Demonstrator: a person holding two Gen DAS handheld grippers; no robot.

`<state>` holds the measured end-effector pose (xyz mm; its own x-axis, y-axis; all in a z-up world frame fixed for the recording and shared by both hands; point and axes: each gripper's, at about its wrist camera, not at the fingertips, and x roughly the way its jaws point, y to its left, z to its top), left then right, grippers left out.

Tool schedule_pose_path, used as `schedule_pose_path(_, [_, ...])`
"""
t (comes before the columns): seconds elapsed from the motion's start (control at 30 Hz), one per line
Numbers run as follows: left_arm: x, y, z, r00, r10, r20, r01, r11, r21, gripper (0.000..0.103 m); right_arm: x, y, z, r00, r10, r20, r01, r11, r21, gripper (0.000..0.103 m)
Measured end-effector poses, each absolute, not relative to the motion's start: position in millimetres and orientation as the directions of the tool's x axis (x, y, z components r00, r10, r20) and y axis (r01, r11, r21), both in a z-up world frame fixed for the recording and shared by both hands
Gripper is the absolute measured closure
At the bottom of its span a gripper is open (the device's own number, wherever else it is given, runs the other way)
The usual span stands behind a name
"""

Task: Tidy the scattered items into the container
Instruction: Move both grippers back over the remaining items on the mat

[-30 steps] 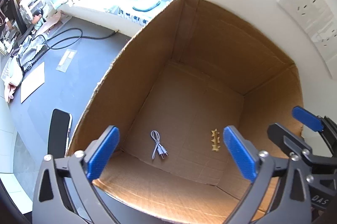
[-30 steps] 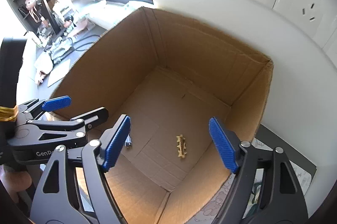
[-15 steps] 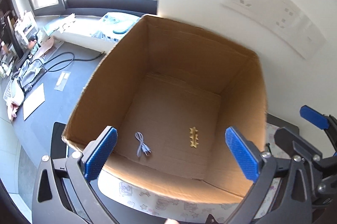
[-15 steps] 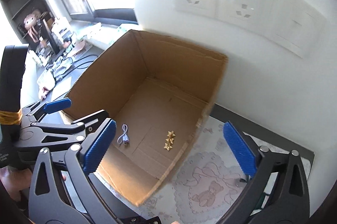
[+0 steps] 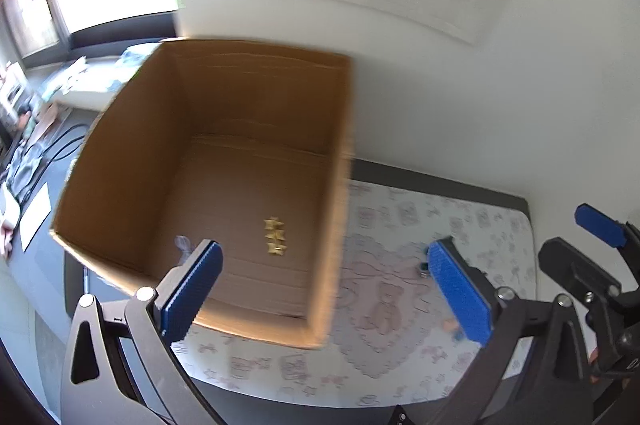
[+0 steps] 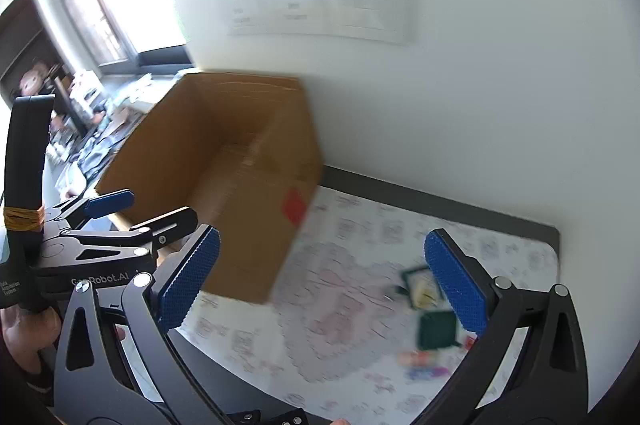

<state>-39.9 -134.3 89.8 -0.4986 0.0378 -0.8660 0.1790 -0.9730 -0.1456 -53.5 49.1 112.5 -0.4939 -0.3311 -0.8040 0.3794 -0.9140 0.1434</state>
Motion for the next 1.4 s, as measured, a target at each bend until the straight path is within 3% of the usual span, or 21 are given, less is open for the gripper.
schedule_pose_path(0.37, [-54, -28, 74, -0.45, 0.14, -0.882, -0.001, -0.988, -0.156, 0.0, -35, 162, 102, -0.515, -0.234, -0.825, 0.208, -0.967, 0.145, 0.0])
schedule_pose_path(1.0, [-39, 57, -5, -0.252, 0.133, -0.959, -0.071, -0.99, -0.119, 0.001, -3, 248, 45, -0.443, -0.179, -0.879, 0.066, -0.984, 0.167, 0.002])
schedule_pose_path(1.23, [-35, 74, -38, -0.178, 0.114, -0.977, -0.094, -0.991, -0.098, 0.033, -2, 258, 12, -0.376, -0.176, -0.91, 0.042, -0.984, 0.173, 0.014])
schedule_pose_path(1.33, [-35, 78, -53, -0.14, 0.129, -0.982, -0.098, -0.988, -0.116, 0.042, -4, 260, -2, -0.346, -0.173, -0.922, 0.039, -0.985, 0.17, 0.022])
schedule_pose_path(1.4, [-35, 80, -64, -0.112, 0.139, -0.984, -0.095, -0.987, -0.129, 0.043, -5, 262, -11, -0.324, -0.175, -0.93, 0.038, -0.984, 0.172, 0.026])
